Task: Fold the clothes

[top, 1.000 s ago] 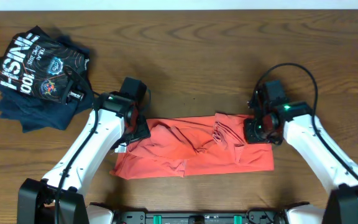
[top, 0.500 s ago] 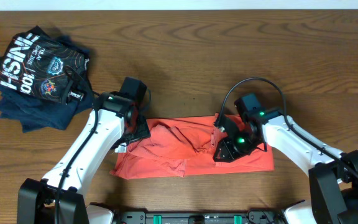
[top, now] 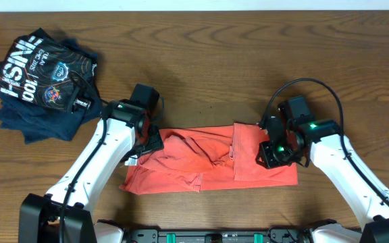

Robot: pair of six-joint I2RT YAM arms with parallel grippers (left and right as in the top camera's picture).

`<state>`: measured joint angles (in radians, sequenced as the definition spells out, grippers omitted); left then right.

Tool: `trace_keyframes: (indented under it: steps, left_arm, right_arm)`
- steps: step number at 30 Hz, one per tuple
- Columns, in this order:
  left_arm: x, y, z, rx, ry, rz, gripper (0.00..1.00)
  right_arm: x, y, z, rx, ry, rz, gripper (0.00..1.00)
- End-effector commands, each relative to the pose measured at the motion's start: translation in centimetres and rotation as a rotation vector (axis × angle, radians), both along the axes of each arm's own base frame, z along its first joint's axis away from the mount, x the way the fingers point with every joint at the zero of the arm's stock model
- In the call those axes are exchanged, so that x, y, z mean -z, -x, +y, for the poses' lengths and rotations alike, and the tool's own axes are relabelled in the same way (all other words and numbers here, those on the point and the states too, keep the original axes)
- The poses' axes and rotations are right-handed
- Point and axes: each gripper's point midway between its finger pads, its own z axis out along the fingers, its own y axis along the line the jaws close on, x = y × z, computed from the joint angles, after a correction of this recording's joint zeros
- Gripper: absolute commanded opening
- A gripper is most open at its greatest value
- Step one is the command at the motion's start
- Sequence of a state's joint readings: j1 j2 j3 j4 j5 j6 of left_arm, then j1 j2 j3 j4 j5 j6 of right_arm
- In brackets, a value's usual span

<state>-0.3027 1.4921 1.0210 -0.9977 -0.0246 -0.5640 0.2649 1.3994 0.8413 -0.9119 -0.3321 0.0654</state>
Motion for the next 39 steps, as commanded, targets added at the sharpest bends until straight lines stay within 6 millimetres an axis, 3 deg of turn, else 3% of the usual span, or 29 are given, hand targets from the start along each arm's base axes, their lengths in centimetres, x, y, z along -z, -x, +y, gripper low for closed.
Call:
trace_keyframes:
  steps: [1,5,11,14,19,25,29,35,39]
  left_arm:
    - [0.0,0.3,-0.3,0.005,0.027,0.010,0.73]
    - [0.0,0.3,-0.4,0.005,0.031,0.011,0.74]
    - [0.0,0.3,-0.4,0.005,0.031,0.011,0.73]
    - [0.0,0.0,-0.6,0.006,0.043,-0.001,0.74]
    - [-0.1,-1.6,-1.9,0.010,0.106,-0.064,0.74]
    - [-0.6,-4.2,-2.9,0.016,0.152,-0.169,0.74]
    - [-0.5,-3.9,-2.8,0.016,0.148,-0.157,0.74]
    - [-0.3,-2.8,-2.5,0.014,0.134,-0.113,0.74]
    - [-0.3,-2.8,-2.5,0.014,0.133,-0.111,0.74]
  right_arm:
    - [1.5,-0.3,-2.8,0.108,0.153,0.019,0.25]
    - [3.7,0.1,-5.0,0.233,0.283,0.062,0.25]
    - [6.9,-0.7,-5.2,0.237,0.302,0.053,0.27]
    - [8.0,-2.5,-5.6,0.247,0.331,-0.002,0.28]
    - [8.8,-7.1,-6.0,0.267,0.360,-0.174,0.32]
    - [7.5,-10.8,-5.0,0.209,0.287,-0.298,0.36]
    - [5.9,-10.4,-3.0,0.090,0.213,-0.255,0.48]
    - [1.9,-9.6,-1.8,0.057,0.159,-0.205,0.50]
    - [1.2,-8.0,0.5,-0.019,0.058,-0.162,0.50]
